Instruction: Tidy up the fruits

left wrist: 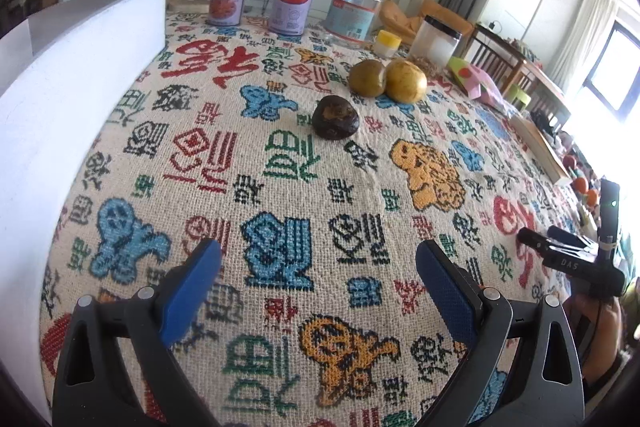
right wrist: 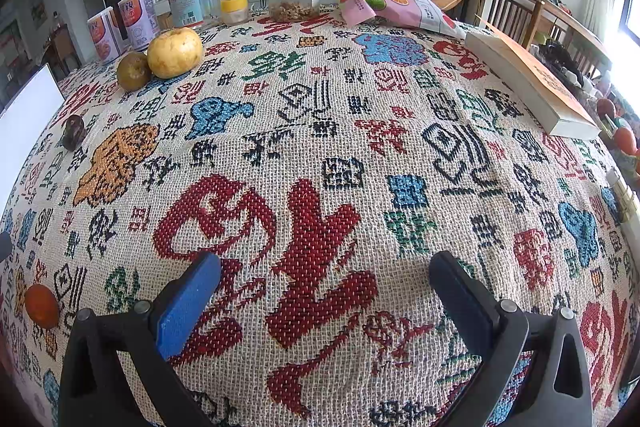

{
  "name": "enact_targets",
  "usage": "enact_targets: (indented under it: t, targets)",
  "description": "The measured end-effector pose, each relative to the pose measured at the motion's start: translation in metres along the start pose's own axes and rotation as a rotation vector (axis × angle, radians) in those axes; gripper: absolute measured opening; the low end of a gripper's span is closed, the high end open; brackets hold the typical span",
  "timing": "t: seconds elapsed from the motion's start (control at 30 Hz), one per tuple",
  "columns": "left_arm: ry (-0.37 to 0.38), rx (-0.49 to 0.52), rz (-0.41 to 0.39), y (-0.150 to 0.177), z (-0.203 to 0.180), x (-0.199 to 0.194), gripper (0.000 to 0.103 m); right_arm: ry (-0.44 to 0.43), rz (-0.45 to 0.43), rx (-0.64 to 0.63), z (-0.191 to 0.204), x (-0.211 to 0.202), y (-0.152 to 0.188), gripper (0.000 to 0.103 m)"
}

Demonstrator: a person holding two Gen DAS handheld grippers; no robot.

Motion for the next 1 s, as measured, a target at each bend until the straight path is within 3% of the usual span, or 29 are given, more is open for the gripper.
enact_targets:
  t: [0.1,0.17,0.33,0.37,0.43,0.5,0.53,0.57,0.63,0.77,1.0]
  targets:
    - [-0.015,-0.065,-0.081,-0.035,0.008,-0.009,0.099,-0.001,-0.001,0.001,0.0,0.0,0.0,0.103]
    - [-0.01,-0.082,-0.054,-0.053,0.005,0.005,0.099,-0.001,0.0,0.001,0.0,0.0,0.0,0.103]
    - [-0.094,0.183,0.035,-0.067,-0.042,0.071,0.097,0.0,0.0,0.001,0.0,0.0,0.0,0.103]
    - [-0.135,0.198,0.039,-0.068,-0.045,0.083,0.097,0.0,0.0,0.001,0.0,0.0,0.0,0.103]
    - [-0.142,0.181,0.038,-0.073,-0.049,0.097,0.096,-0.001,-0.001,0.001,0.0,0.0,0.0,0.103]
    - [-0.107,0.136,0.032,-0.077,-0.048,0.105,0.08,0.0,0.0,0.0,0.0,0.0,0.0,0.103]
    - [-0.093,0.122,0.049,-0.076,-0.047,0.11,0.055,0.001,0.0,0.0,0.0,0.0,0.0,0.103]
    - [-0.102,0.116,0.071,-0.076,-0.045,0.115,0.043,0.0,0.0,0.001,0.0,0.0,0.0,0.103]
    - [-0.107,0.081,0.033,-0.075,-0.039,0.107,0.043,0.0,0.0,0.001,0.0,0.0,0.0,0.103]
    - [-0.1,0.026,0.037,-0.058,-0.019,0.077,0.043,0.0,0.0,0.001,0.0,0.0,0.0,0.103]
    - [-0.151,0.112,0.072,0.014,-0.004,0.02,0.043,0.0,0.0,0.001,0.0,0.0,0.0,0.103]
Point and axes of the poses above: each gripper's, at about its wrist camera, not at the fingertips, and x roughly the way its jaws point, z to its left, y to its underside, the point moved 5 cm from there along x, roughly the way its jaws point, and after that the axes turned 7 degrees about -y, right-handed, at the moved point
